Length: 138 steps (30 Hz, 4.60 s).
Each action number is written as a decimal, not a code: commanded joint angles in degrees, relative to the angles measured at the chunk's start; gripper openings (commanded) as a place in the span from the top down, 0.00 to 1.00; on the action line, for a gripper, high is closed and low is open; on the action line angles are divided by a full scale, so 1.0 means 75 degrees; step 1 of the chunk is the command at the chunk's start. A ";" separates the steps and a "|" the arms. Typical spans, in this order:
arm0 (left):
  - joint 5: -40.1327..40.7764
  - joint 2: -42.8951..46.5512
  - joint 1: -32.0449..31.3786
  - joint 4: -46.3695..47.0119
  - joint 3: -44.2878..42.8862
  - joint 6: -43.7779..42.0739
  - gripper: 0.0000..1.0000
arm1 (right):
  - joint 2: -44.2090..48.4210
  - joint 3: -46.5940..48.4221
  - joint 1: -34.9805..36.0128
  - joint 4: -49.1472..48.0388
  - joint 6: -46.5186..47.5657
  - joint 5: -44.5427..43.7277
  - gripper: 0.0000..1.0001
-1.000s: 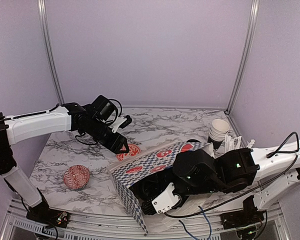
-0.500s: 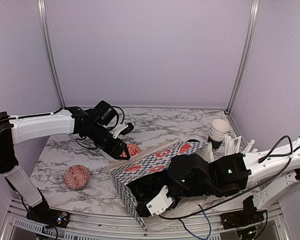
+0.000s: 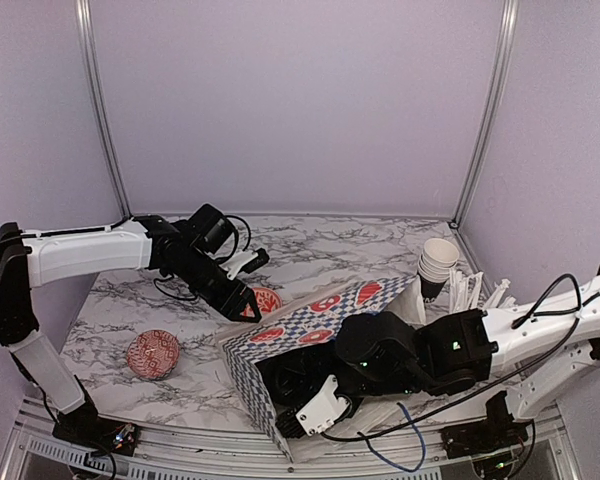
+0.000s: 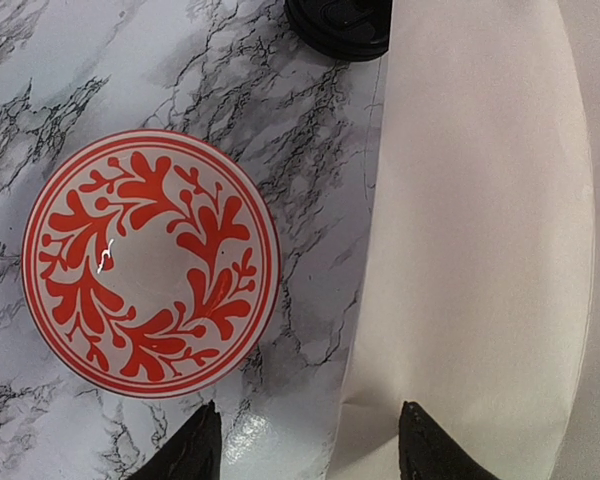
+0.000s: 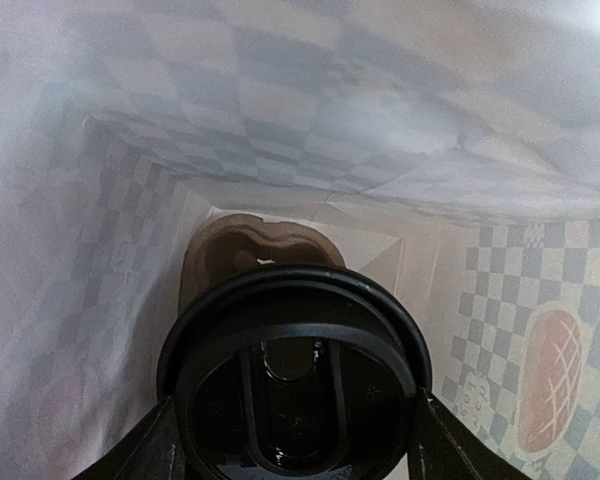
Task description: Pack the takeout coffee
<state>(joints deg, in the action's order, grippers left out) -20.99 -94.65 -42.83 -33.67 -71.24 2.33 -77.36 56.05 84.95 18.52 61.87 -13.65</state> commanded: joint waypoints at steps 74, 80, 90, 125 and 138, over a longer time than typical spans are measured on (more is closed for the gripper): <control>0.0031 0.2255 0.1410 0.0037 0.0379 -0.0652 0.35 | -0.3477 0.3155 -0.2221 0.3300 -0.1940 0.3455 0.71; 0.0105 0.2927 0.1410 -0.0226 -0.0013 -0.0483 0.34 | -0.3359 0.2600 -0.2221 0.2974 -0.1933 0.3492 0.69; -0.0565 0.4089 0.1137 -0.0204 -0.0296 -0.0481 0.29 | -0.3195 0.3787 -0.2221 0.3669 -0.2079 0.3872 0.49; -0.0007 0.2595 -0.0550 -0.0697 -0.1441 -0.1309 0.29 | -0.3252 0.6820 -0.2228 0.5689 -0.1457 0.4338 0.03; 0.1184 0.2901 -0.0518 -0.0808 -0.1903 -0.1317 0.26 | -0.2772 0.8706 -0.2950 0.7322 -0.1043 0.5200 0.02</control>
<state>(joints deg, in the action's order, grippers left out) -16.34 -74.83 -46.78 -38.94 -82.54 -7.11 -102.54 117.49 66.74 67.88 53.01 22.17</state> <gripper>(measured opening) 0.740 0.970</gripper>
